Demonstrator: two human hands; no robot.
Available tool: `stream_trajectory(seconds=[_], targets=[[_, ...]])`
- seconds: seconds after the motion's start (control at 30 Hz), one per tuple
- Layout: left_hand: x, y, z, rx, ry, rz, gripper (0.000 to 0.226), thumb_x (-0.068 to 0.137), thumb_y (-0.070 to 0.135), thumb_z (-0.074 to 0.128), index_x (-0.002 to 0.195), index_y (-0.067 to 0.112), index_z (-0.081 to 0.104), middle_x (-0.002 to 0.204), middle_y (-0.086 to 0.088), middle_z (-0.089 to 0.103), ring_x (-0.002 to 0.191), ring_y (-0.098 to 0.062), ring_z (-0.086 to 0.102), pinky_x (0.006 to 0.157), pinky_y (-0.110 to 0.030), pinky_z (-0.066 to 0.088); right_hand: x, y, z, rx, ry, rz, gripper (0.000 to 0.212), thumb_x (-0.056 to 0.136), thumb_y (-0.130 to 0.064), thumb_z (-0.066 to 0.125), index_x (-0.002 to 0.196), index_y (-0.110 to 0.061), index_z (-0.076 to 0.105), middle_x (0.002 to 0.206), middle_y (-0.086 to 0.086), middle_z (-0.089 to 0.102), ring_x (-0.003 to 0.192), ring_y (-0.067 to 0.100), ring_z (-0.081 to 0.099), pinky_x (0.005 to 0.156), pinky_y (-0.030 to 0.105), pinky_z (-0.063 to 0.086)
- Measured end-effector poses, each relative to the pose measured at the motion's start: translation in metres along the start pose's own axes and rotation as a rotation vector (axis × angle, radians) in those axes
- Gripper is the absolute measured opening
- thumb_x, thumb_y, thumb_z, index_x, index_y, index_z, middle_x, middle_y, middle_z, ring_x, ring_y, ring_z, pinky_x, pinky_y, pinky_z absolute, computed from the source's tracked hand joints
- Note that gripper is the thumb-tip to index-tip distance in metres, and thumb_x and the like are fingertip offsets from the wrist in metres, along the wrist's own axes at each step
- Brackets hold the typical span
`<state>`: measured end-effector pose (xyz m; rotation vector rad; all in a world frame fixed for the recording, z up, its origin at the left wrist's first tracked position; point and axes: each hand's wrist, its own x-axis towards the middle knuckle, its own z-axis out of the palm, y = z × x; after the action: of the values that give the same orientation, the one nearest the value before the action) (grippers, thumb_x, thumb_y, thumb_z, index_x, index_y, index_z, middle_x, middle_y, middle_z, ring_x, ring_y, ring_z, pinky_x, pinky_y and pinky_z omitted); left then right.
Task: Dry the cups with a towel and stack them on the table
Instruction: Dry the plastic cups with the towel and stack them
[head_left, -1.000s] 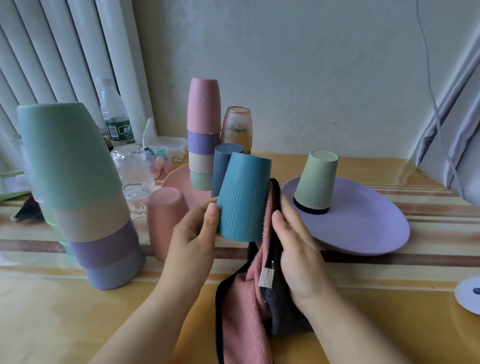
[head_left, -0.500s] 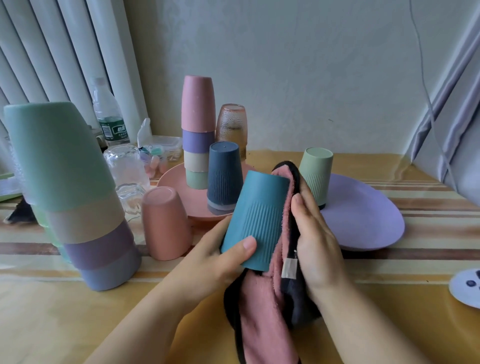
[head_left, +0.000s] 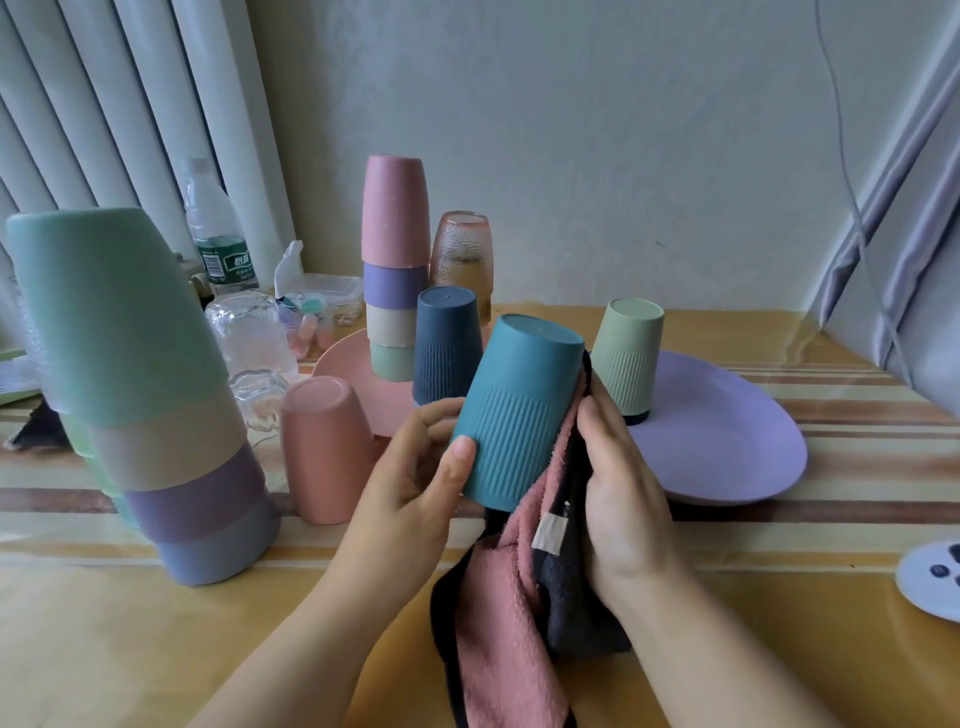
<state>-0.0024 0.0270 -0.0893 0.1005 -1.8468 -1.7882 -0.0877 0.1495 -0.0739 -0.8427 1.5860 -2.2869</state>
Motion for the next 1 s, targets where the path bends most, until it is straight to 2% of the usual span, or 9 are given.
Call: stream_trajectory(seconds=[0.13, 0.33, 0.47, 0.6, 0.67, 0.73, 0.77, 0.87, 1.0], targets=[[-0.003, 0.001, 0.005, 0.178, -0.070, 0.041, 0.058, 0.076, 0.056, 0.058, 0.129, 0.036, 0.044, 0.118, 0.021, 0.063, 0.112, 0.001, 0.059, 0.088, -0.014, 0.047, -0.004, 0.000, 0.004, -0.070, 0.001, -0.026, 0.030, 0.087, -0.039, 0.040, 0.113, -0.047, 0.054, 0.124, -0.039, 0.052, 0.125, -0.014, 0.041, 0.111, 0.024, 0.028], [-0.002, 0.002, -0.003, 0.174, -0.174, -0.036, 0.058, 0.075, 0.056, 0.059, 0.128, 0.035, 0.049, 0.117, 0.018, 0.065, 0.112, 0.000, 0.060, 0.088, -0.014, 0.047, -0.006, -0.006, 0.006, -0.110, -0.007, -0.034, 0.020, 0.093, -0.039, 0.047, 0.109, -0.049, 0.053, 0.114, -0.045, 0.053, 0.119, -0.019, 0.042, 0.101, 0.009, 0.034], [-0.001, 0.004, -0.006, 0.150, -0.271, -0.082, 0.059, 0.079, 0.049, 0.061, 0.133, 0.030, 0.048, 0.124, 0.015, 0.064, 0.117, -0.004, 0.059, 0.092, -0.016, 0.047, -0.002, -0.011, 0.001, -0.093, 0.025, -0.023, 0.028, 0.098, -0.025, 0.038, 0.109, -0.044, 0.055, 0.111, -0.043, 0.056, 0.116, -0.019, 0.046, 0.095, 0.003, 0.036], [-0.004, 0.006, -0.004, 0.080, -0.202, -0.077, 0.048, 0.085, 0.040, 0.062, 0.130, 0.026, 0.051, 0.121, 0.014, 0.066, 0.114, -0.002, 0.061, 0.088, -0.013, 0.047, -0.004, -0.005, 0.002, -0.127, 0.015, 0.007, 0.026, 0.093, -0.044, 0.045, 0.115, -0.038, 0.058, 0.129, -0.024, 0.057, 0.124, -0.009, 0.046, 0.109, 0.020, 0.034], [-0.003, 0.011, -0.002, 0.034, -0.105, -0.071, 0.039, 0.090, 0.040, 0.056, 0.125, 0.023, 0.054, 0.113, 0.016, 0.069, 0.105, 0.002, 0.063, 0.082, -0.010, 0.048, -0.007, 0.002, 0.007, -0.190, -0.001, 0.113, 0.045, 0.085, -0.061, 0.047, 0.121, -0.037, 0.058, 0.134, -0.013, 0.056, 0.125, 0.000, 0.047, 0.113, 0.036, 0.032], [-0.002, 0.013, -0.001, 0.008, -0.024, -0.065, 0.044, 0.090, 0.046, 0.051, 0.123, 0.019, 0.056, 0.103, 0.020, 0.071, 0.097, 0.006, 0.064, 0.077, -0.006, 0.046, -0.010, 0.009, 0.012, -0.230, -0.036, 0.227, 0.074, 0.071, -0.081, 0.048, 0.131, -0.038, 0.052, 0.139, 0.001, 0.053, 0.121, 0.011, 0.046, 0.112, 0.052, 0.031], [-0.001, 0.011, -0.001, 0.011, 0.014, -0.062, 0.049, 0.084, 0.046, 0.050, 0.122, 0.016, 0.056, 0.097, 0.020, 0.072, 0.092, 0.008, 0.064, 0.074, -0.006, 0.046, -0.011, 0.012, 0.013, -0.242, -0.040, 0.247, 0.074, 0.071, -0.082, 0.047, 0.131, -0.039, 0.050, 0.138, 0.000, 0.053, 0.121, 0.012, 0.047, 0.111, 0.053, 0.031], [0.001, 0.004, -0.002, 0.030, 0.092, -0.075, 0.052, 0.083, 0.053, 0.061, 0.121, 0.018, 0.054, 0.093, 0.017, 0.071, 0.089, 0.007, 0.065, 0.075, -0.011, 0.049, -0.009, 0.011, 0.013, -0.295, -0.005, 0.218, 0.032, 0.094, -0.050, 0.042, 0.119, -0.041, 0.060, 0.121, -0.023, 0.061, 0.117, -0.002, 0.053, 0.107, 0.035, 0.039], [0.005, 0.002, -0.008, 0.181, -0.012, -0.084, 0.059, 0.062, 0.046, 0.078, 0.113, 0.027, 0.055, 0.095, 0.019, 0.070, 0.087, 0.002, 0.067, 0.069, -0.015, 0.052, -0.007, 0.004, 0.014, -0.312, 0.001, 0.105, 0.030, 0.100, -0.026, 0.039, 0.103, -0.049, 0.058, 0.110, -0.033, 0.061, 0.109, -0.015, 0.052, 0.096, 0.014, 0.041]])
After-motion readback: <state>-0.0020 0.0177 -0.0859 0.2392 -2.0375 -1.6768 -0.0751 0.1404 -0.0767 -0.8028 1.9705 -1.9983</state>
